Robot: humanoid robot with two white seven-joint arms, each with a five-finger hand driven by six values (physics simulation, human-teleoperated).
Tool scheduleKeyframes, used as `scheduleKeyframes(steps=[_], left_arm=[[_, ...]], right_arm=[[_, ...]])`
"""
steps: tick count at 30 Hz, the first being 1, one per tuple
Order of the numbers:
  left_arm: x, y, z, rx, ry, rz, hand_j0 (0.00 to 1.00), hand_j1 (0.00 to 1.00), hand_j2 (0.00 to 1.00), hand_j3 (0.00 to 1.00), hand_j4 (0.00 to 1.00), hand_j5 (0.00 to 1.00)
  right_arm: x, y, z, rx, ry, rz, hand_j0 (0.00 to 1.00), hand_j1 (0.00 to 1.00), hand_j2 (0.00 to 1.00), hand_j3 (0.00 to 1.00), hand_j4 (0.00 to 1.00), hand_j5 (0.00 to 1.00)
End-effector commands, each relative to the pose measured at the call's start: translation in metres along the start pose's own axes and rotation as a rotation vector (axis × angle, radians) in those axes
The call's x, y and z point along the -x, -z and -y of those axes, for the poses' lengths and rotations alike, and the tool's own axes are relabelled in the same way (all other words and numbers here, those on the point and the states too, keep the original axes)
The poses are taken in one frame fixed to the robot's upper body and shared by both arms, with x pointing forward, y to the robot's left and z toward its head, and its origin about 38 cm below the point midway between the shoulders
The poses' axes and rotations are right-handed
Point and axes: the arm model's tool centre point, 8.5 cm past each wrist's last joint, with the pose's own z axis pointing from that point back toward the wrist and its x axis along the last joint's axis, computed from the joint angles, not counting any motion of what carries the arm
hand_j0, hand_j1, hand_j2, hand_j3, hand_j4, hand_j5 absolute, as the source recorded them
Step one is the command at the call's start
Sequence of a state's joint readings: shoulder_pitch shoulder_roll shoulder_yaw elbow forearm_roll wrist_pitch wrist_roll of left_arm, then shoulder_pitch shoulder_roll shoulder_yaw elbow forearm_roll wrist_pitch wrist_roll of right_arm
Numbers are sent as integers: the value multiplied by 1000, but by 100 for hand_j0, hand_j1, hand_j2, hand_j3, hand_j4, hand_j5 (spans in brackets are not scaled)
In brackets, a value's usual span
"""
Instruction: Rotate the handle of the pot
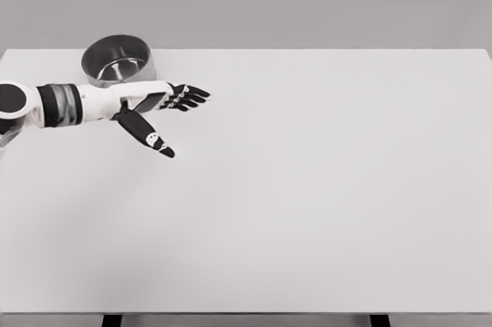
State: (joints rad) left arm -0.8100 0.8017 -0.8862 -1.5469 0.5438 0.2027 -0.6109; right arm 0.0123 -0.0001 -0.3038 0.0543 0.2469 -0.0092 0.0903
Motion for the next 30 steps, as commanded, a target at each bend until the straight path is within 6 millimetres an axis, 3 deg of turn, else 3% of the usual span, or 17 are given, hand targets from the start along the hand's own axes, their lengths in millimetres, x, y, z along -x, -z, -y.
scheduleKeyframes(steps=[1, 10, 30], left_arm=[[6, -3, -4, -13, -12, -15, 100, 100, 100, 100, 100, 100], [39, -15, -5, -59, -94, -52, 100, 100, 100, 100, 100, 100], [74, -49, -3, -108, -143, -127, 100, 100, 100, 100, 100, 100]], right_arm=[[0, 0, 0, 0, 0, -1, 100, 100, 100, 100, 100, 100], [0, 0, 0, 0, 0, 1, 100, 100, 100, 100, 100, 100], [0, 0, 0, 0, 0, 1, 100, 100, 100, 100, 100, 100]])
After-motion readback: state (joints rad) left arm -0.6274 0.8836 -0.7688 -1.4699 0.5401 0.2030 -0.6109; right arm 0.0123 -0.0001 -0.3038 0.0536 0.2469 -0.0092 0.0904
